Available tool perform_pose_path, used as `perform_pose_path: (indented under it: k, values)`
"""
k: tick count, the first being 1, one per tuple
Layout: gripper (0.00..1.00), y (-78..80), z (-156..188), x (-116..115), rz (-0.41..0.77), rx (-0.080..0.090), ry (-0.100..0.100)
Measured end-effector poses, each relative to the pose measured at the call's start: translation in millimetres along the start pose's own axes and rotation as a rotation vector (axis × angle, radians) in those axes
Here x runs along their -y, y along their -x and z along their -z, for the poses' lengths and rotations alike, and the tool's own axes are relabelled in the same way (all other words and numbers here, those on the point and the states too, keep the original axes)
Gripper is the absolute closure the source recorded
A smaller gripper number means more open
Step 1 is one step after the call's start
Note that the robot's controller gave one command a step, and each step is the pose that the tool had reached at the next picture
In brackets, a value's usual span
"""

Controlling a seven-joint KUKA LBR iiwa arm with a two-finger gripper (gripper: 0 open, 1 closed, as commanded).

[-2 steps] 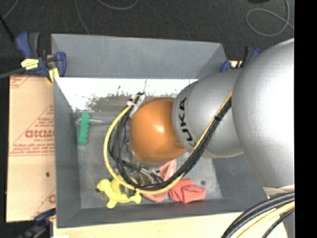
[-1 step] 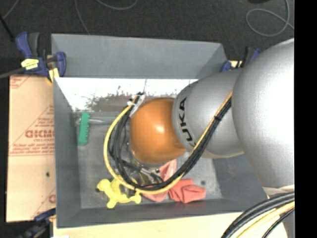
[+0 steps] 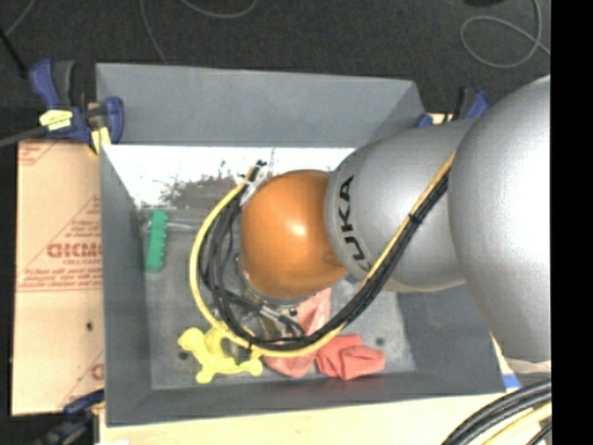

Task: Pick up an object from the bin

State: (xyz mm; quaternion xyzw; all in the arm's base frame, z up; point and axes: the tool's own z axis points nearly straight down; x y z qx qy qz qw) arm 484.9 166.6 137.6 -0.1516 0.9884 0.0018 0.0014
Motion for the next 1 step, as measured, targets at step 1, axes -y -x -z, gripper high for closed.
perform_pose_path:
  k: [1]
  values:
    - [1.00,-0.9,63.4,-6.1,0.000,0.000,-0.001]
